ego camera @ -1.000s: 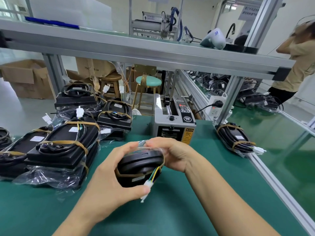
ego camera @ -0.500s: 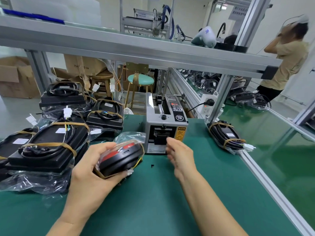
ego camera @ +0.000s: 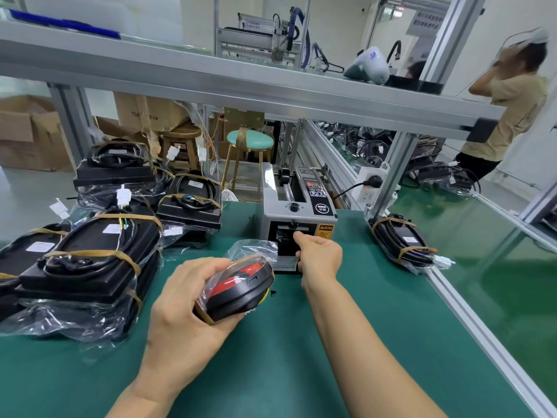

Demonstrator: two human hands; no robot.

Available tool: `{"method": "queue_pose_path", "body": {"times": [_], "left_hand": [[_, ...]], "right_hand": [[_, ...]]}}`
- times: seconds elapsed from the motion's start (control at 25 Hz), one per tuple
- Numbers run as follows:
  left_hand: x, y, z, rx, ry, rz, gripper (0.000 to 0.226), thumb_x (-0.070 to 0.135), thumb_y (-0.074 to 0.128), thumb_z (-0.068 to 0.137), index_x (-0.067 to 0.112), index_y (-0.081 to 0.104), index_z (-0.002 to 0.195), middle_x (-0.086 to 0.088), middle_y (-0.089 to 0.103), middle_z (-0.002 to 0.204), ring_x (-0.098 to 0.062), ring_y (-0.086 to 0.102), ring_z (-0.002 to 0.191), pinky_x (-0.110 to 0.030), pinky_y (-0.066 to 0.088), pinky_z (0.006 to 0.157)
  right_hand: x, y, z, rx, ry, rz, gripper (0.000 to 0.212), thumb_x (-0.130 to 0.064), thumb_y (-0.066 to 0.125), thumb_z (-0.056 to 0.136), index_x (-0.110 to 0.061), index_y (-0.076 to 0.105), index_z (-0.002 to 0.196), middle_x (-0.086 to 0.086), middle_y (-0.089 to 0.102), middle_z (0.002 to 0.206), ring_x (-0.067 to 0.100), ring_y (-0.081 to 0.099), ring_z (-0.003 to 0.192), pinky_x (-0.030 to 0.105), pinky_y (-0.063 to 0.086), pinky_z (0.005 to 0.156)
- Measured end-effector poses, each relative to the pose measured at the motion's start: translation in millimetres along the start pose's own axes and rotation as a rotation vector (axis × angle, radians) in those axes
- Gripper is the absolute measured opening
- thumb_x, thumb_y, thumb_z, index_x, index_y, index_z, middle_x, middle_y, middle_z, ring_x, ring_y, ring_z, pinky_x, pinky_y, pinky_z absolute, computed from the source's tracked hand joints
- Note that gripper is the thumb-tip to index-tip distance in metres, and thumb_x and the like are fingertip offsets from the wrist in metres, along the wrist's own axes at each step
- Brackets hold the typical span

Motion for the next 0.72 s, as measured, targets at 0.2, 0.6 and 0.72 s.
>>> {"method": "queue_pose_path", "body": {"times": [0.2, 0.6, 0.72], "left_hand": [[0.6, -0.6, -0.2, 0.003, 0.01, 0.011, 0.057, 0.024, 0.082, 0.056, 0.019, 0.062, 0.109, 0.008, 0.06, 0.107, -0.015, 0.06, 0.1, -0.028, 0.046, 0.091], [-5.3, -3.9, -0.6, 0.058, -0.034, 0.014, 0.061, 0.014, 0.092, 0.056, 0.019, 0.061, 0.109, 0.007, 0.06, 0.105, -0.019, 0.061, 0.098, -0.04, 0.05, 0.086], [-2.8, -2.2, -2.6, 0.061, -0.035, 0.031, 0.062, 0.011, 0.091, 0.055, 0.016, 0.062, 0.11, 0.004, 0.06, 0.105, -0.02, 0.061, 0.098, -0.042, 0.05, 0.086]], "right_hand": [[5.0, 6.0, -0.4, 0.05, 0.089, 0.089, 0.019, -0.011, 0.071, 0.08, -0.014, 0.06, 0.064, 0.002, 0.054, 0.063, 0.016, 0.042, 0.054, 0.025, 0.035, 0.051], [-35.0, 20.9, -141.6, -0.848, -0.129, 0.193, 0.006, -0.021, 0.072, 0.074, -0.019, 0.075, 0.07, -0.011, 0.062, 0.13, -0.006, 0.054, 0.119, 0.021, 0.035, 0.1], [-30.9, 16.4, -138.4, -0.786, -0.131, 0.193, 0.013, -0.011, 0.072, 0.078, -0.015, 0.072, 0.066, -0.008, 0.06, 0.131, -0.005, 0.054, 0.119, 0.031, 0.033, 0.111]]}}
Point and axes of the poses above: each hand's wrist, its own z-axis towards the middle knuckle, its own y-axis out of the palm, x = y × z, the point moved 10 cm from there along z, towards the middle knuckle
